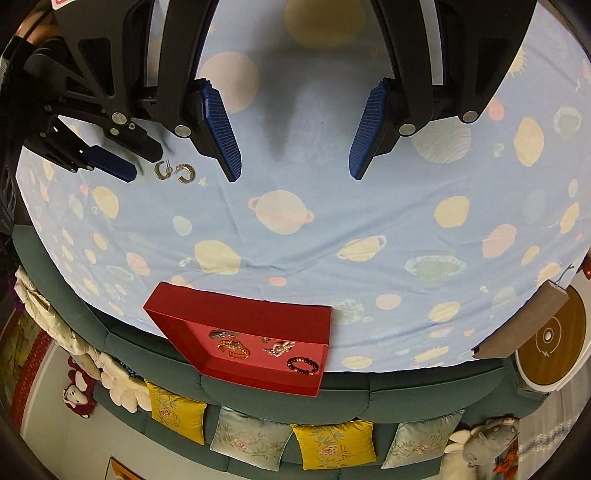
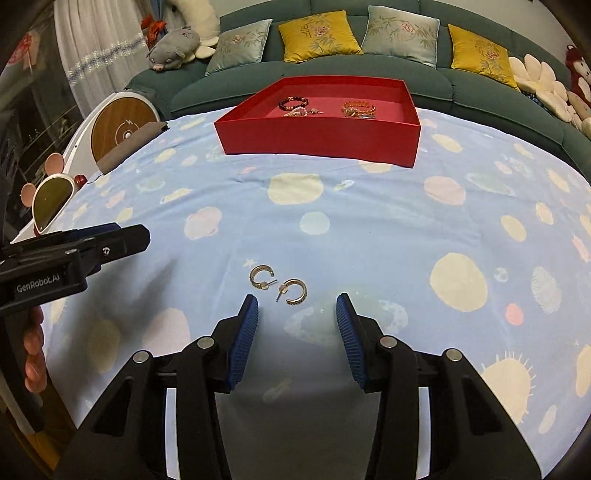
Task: Organize jewelry
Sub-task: 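Close the right gripper on one gold hoop while the left grasps the other hoop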
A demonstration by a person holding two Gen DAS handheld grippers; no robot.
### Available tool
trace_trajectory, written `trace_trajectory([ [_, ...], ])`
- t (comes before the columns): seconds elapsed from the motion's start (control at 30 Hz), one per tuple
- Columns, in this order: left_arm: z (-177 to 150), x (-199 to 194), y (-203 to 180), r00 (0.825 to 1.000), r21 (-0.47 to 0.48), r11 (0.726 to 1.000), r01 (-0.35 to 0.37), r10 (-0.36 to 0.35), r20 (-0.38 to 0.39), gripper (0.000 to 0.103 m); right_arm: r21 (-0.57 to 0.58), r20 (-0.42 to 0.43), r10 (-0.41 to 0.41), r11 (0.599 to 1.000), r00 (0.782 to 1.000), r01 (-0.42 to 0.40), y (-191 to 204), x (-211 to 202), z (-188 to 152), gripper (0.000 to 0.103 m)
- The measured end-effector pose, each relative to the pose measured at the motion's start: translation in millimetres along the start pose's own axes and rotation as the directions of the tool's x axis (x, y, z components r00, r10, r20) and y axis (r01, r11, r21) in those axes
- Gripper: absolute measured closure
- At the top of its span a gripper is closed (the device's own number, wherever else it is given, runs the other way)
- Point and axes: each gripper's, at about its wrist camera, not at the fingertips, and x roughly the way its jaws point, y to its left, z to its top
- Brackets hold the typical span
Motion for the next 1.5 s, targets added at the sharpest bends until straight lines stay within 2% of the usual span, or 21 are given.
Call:
trace_trajectory([
  [0.2, -0.5, 2.6, -16.0, 1.0, 0.071, 0.998, 0.004, -0.004, 0.011, 0.044, -0.034, -0.008, -0.015, 0.999, 1.0, 0.015, 5.6, 13.0, 0.4, 0.074],
  [0.4, -6.3, 10.5, -32.2, 1.0, 0.129, 0.991, 0.02, -0.019, -0.013, 0.044, -0.05, -0.006, -0.041, 0.998, 0.999, 0.04, 3.8, 14.4, 2.2, 0.087],
  [0.83, -6.9, 34.6, -63.6, 0.995, 0.17, 0.981, 0.096, -0.09, -0.042, 0.04, 0.033, 0.011, -0.032, 0.999, 0.999, 0.032, -21.4, -2.7, 6.6, 0.088],
  [1.03, -8.4, 48.8, -72.3, 0.996, 0.197, 0.976, 0.09, -0.083, -0.043, 0.041, 0.067, 0.02, -0.049, 0.997, 0.999, 0.048, -38.4, -9.4, 5.5, 0.088],
  [1.33, -8.2, 55.9, -85.6, 0.999, 0.258, 0.965, 0.046, -0.044, -0.013, 0.054, 0.093, 0.025, -0.056, 0.994, 0.998, 0.054, -52.6, -15.5, 2.6, 0.088],
  [1.5, -10.3, 57.7, -92.6, 1.0, 0.302, 0.953, 0.02, -0.023, 0.006, 0.07, 0.098, 0.026, -0.057, 0.994, 0.998, 0.054, -54.8, -16.5, 1.7, 0.088],
])
